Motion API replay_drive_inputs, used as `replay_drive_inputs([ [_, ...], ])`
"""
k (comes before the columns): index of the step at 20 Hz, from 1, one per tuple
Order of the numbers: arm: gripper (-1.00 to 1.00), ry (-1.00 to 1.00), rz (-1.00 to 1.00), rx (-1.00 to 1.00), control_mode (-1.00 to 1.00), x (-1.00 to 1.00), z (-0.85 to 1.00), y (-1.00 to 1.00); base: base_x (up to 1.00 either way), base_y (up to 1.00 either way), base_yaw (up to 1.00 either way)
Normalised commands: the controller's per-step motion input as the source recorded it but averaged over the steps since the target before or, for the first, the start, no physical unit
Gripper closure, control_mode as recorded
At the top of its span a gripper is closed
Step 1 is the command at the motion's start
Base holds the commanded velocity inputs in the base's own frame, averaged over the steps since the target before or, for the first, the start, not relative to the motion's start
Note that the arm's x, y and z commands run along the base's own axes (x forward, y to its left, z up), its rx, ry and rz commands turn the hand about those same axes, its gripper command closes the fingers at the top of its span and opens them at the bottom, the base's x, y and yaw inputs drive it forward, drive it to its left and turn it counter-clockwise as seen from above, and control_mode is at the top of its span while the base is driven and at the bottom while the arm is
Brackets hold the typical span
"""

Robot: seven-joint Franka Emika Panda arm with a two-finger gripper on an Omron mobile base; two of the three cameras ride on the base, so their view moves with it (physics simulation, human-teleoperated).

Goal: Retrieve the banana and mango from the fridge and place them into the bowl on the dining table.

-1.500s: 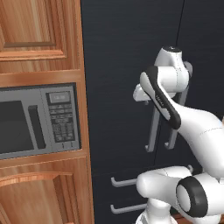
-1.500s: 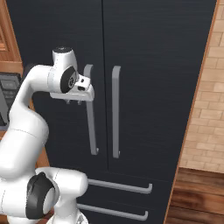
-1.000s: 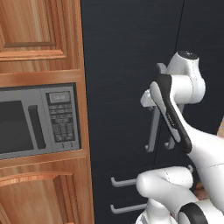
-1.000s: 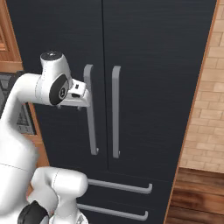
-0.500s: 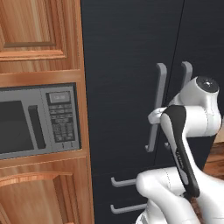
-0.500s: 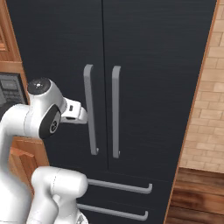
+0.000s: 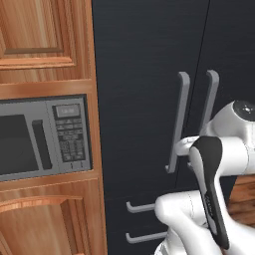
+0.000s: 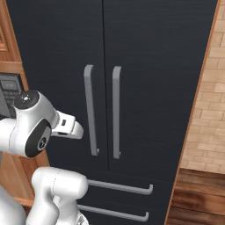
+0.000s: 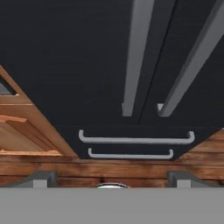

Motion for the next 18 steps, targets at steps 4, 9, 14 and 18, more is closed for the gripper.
replay_drive_inputs([
  [4,-1.00,-0.09,-0.01,0.00,-1.00,-0.38,-0.26,0.00,0.00,0.00,0.00],
  [9,-1.00,-0.07,-0.01,0.00,1.00,-0.20,-0.08,0.00,0.00,0.00,0.00],
  [14,-1.00,0.00,0.00,0.00,1.00,0.00,0.00,0.00,-0.21,-0.01,0.00],
  [18,-1.00,0.00,0.00,0.00,1.00,0.00,0.00,0.00,-0.62,-0.23,-0.03],
])
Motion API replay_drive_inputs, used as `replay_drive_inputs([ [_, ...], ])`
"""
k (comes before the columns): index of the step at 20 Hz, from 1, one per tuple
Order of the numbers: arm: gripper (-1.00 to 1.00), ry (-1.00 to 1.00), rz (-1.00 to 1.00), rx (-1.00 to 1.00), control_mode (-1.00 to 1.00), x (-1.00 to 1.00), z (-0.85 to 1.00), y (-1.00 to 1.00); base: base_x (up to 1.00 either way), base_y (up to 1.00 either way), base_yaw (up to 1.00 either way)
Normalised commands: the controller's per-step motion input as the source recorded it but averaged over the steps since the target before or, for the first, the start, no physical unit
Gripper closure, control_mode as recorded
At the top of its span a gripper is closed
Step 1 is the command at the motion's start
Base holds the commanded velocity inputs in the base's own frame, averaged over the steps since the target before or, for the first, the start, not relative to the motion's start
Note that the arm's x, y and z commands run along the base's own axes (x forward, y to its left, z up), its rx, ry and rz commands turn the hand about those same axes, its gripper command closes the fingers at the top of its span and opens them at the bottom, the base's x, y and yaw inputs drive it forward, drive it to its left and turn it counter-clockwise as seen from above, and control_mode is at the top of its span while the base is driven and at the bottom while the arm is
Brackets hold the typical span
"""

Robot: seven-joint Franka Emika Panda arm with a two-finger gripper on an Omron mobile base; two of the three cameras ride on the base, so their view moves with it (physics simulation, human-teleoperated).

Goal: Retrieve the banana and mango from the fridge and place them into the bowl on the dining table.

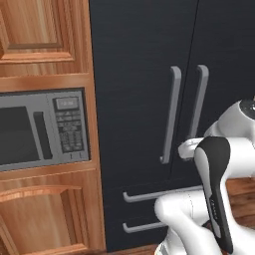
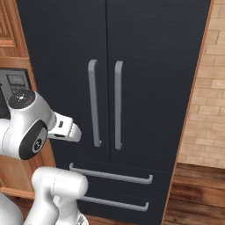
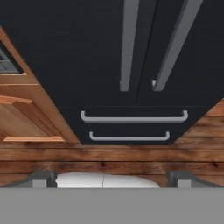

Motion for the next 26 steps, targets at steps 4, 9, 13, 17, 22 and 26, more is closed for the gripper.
replay_drive_inputs([
  [4,-1.00,0.00,0.00,0.00,1.00,0.00,0.00,0.00,-0.60,-0.37,-0.04],
  [9,-1.00,0.00,0.00,0.00,1.00,0.00,0.00,0.00,-0.33,-0.42,-0.01],
  [13,-1.00,0.00,0.00,0.00,1.00,0.00,0.00,0.00,-0.18,-0.33,0.00],
  [17,-1.00,0.00,0.00,0.00,1.00,0.00,0.00,0.00,-0.37,-0.09,0.00],
  [22,-1.00,0.00,0.00,0.00,1.00,0.00,0.00,0.00,-0.40,0.00,-0.02],
  [26,-1.00,0.00,0.00,0.00,-1.00,-0.04,-0.01,0.00,-0.10,0.00,-0.01],
])
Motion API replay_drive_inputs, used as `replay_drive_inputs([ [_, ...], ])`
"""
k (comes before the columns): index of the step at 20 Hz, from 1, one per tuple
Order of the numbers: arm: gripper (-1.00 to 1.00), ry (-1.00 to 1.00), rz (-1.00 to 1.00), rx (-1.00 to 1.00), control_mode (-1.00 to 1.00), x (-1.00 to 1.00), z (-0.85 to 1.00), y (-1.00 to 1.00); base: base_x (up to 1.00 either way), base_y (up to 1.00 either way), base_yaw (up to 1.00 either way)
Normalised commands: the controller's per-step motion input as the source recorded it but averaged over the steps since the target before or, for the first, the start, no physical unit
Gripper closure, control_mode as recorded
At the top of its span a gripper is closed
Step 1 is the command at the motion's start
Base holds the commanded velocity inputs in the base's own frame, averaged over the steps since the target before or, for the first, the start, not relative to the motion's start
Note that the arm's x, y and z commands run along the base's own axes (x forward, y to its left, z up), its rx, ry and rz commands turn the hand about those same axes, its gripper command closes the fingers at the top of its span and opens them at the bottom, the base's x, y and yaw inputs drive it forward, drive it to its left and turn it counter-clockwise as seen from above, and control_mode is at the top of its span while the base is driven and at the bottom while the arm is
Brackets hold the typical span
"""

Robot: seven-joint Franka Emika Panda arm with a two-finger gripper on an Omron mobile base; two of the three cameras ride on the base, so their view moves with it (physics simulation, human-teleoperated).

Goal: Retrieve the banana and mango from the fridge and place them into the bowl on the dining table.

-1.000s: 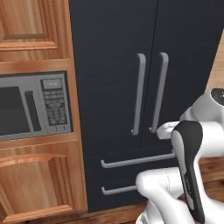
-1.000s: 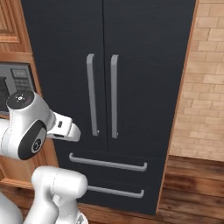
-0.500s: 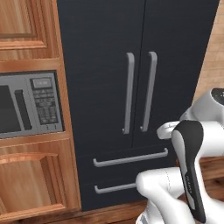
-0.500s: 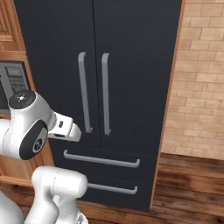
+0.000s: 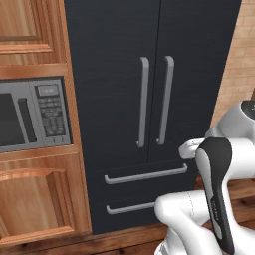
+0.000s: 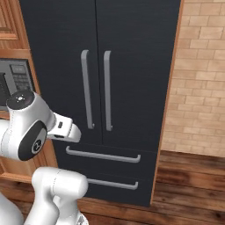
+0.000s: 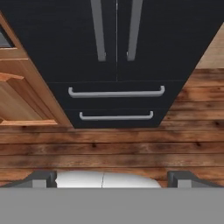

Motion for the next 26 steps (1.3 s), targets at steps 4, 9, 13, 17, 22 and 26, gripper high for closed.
replay_drive_inputs([
  [4,-1.00,0.00,0.00,0.00,-1.00,0.04,0.00,0.00,0.00,0.00,0.00],
  [9,-1.00,0.00,0.00,0.01,-1.00,0.13,0.00,-0.07,0.00,0.00,0.00],
  [13,-1.00,0.00,0.00,0.00,-1.00,0.00,0.00,-0.03,0.00,0.00,0.00],
  [17,-1.00,0.00,0.00,0.00,-1.00,0.00,0.00,-0.05,0.00,0.00,0.00],
  [22,-1.00,0.00,-0.02,0.01,-1.00,0.27,0.00,-0.08,0.00,0.00,0.00],
  [26,-1.00,-0.11,-0.04,0.00,-1.00,0.76,0.02,0.00,0.00,0.00,0.00],
])
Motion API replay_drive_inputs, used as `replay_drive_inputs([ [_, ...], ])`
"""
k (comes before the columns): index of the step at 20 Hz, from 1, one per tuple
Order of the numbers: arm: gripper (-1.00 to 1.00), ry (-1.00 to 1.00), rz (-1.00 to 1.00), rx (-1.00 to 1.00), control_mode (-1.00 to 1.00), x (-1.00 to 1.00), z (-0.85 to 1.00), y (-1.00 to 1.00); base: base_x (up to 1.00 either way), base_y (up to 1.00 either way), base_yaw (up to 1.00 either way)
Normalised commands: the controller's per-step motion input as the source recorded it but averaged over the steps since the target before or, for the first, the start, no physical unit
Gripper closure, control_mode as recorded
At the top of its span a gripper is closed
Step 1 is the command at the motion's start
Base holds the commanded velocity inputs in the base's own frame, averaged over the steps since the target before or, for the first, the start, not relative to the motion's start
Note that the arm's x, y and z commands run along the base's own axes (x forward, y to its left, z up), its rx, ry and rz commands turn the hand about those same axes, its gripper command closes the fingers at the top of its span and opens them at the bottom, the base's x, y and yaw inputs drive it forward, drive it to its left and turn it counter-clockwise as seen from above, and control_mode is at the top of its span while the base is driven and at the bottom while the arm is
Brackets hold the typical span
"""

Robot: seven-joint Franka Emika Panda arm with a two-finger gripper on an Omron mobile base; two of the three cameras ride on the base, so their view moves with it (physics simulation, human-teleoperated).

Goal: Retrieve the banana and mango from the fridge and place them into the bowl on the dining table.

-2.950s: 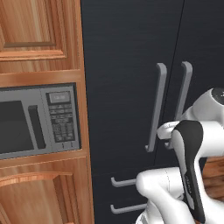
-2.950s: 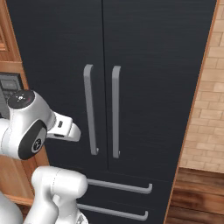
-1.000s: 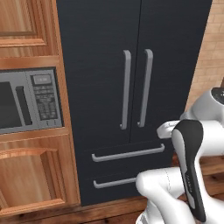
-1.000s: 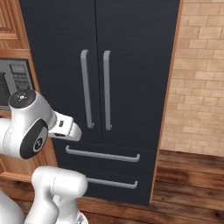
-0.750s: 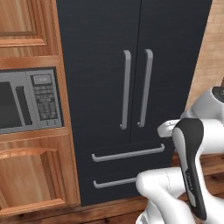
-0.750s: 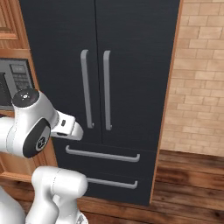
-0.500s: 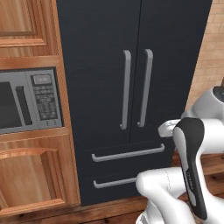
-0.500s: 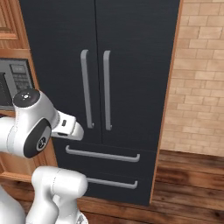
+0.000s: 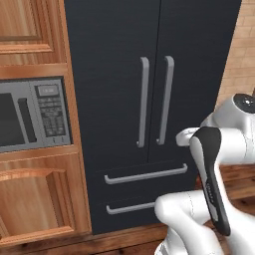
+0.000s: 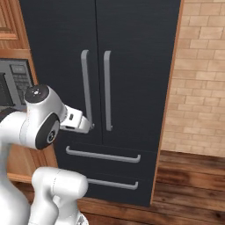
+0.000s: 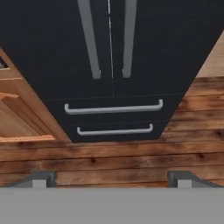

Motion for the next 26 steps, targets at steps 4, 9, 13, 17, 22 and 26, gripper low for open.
replay_drive_inputs([
  [4,-1.00,-0.20,-0.11,0.00,-1.00,0.91,0.00,-0.06,0.00,0.00,0.00],
  [9,-1.00,-0.28,-0.09,0.00,-1.00,0.79,0.17,-0.13,0.00,0.00,0.00],
  [13,-1.00,-0.17,-0.05,0.02,-1.00,0.72,0.18,-0.33,0.00,0.00,0.00],
  [17,-1.00,0.00,0.00,0.05,-1.00,0.72,0.13,-0.30,0.00,0.00,0.00],
  [22,-1.00,0.02,0.00,0.01,-1.00,0.76,0.00,-0.01,0.00,0.00,0.00],
  [26,-1.00,-0.01,0.00,0.00,-1.00,0.80,-0.01,0.00,0.00,0.00,0.00],
])
